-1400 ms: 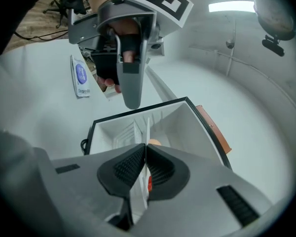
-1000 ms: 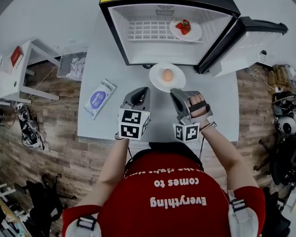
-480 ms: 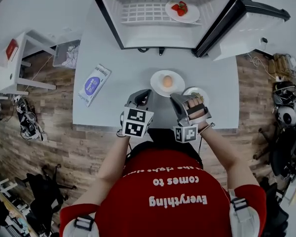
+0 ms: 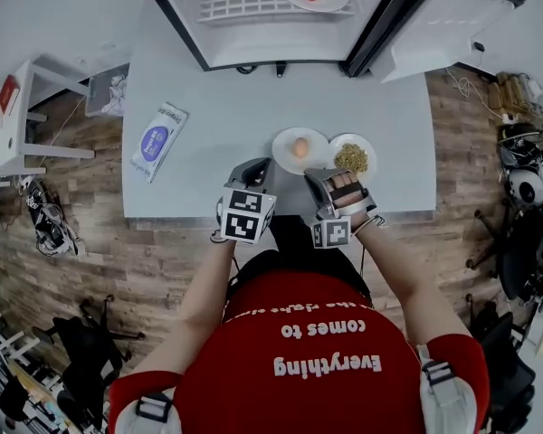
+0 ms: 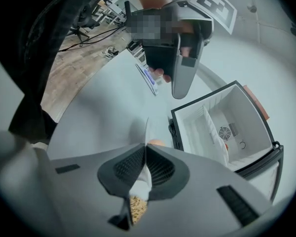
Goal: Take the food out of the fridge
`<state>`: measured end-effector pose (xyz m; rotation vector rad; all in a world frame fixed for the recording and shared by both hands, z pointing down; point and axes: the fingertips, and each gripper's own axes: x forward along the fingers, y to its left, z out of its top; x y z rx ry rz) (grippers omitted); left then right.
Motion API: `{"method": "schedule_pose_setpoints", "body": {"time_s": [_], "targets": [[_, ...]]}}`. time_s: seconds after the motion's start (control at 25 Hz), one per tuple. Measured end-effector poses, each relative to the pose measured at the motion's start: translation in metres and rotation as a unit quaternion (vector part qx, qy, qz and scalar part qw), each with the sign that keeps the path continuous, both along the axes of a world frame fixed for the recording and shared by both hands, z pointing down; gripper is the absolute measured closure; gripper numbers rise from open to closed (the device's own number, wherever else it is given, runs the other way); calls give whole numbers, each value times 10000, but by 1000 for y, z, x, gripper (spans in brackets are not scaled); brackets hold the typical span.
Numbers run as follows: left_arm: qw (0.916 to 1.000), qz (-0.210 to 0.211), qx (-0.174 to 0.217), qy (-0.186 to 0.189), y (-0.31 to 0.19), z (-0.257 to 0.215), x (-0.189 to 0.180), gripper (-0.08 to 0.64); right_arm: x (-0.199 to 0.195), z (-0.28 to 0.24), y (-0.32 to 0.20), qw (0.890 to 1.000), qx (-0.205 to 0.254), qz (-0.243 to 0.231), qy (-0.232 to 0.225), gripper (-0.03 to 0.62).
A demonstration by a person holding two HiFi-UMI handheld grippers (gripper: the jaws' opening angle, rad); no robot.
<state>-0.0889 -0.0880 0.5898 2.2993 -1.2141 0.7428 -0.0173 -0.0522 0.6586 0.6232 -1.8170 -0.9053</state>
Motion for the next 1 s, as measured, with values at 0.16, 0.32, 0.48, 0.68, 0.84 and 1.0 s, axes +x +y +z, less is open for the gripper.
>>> {"method": "schedule_pose_setpoints", "body": {"time_s": [0.16,0.32,0.48,0.68,0.84,1.0], "targets": [[10000,-19,-89,-41,6,6,1,554,-7,11,3,9999,-152,-37,54,571],[9998,28,-167,-95,14,15,6,554,-16,28,3,9993,-363,12,125,569],[9995,92,-279,-121,19,25,13,554,-17,40,0,9982,-565,149,100,568],[9989,-11,-466,-106,22,36,10,554,-19,53,8,9934,-1121,222,81,551],[9986,-33,-520,-100,20,39,9,554,-18,63,19,9813,-1895,319,-62,547],[9985,-42,-543,-95,19,41,9,554,-18,68,22,9714,-2294,564,-236,537]]}}
